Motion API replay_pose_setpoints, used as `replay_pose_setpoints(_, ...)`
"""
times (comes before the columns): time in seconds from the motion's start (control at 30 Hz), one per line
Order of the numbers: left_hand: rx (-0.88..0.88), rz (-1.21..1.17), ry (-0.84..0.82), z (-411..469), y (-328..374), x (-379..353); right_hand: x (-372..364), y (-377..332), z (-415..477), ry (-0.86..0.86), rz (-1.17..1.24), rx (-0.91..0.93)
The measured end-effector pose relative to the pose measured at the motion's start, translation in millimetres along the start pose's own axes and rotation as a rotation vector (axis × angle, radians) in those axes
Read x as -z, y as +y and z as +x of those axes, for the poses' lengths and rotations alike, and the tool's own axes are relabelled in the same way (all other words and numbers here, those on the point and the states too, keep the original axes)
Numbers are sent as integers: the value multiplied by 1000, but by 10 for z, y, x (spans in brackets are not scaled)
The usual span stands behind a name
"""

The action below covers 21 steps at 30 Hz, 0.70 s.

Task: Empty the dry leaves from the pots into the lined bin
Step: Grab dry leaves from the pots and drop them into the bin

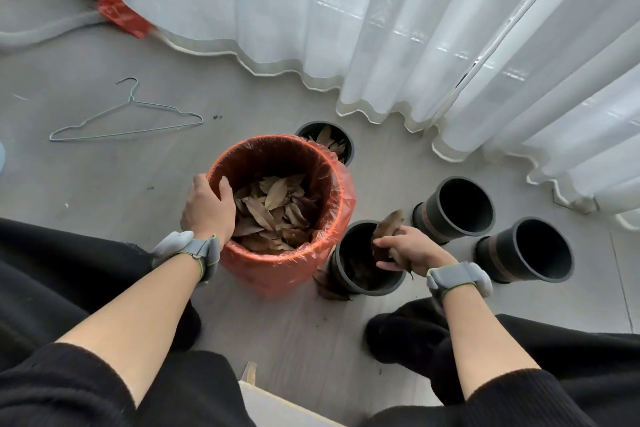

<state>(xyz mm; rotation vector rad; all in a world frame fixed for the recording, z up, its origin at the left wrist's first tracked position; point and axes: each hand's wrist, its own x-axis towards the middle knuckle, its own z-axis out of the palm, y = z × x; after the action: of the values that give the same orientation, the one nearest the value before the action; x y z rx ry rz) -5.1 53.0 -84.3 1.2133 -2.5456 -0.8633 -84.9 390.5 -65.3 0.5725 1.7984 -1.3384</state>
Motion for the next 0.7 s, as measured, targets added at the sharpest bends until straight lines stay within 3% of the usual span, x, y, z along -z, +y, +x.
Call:
replay_pose_setpoints(0.17, -10, 2, -10, -21, 43, 5, -16, -244, -211, -31, 96, 79)
replay_pose_setpoints(0.33, 4, -3, -20, -27, 54, 24, -185, -828, -524, -187, 249, 358)
replay_pose_setpoints(0.7, -7, -16, -39, -40, 69, 74, -998, -1062, -701, -136, -336, 740)
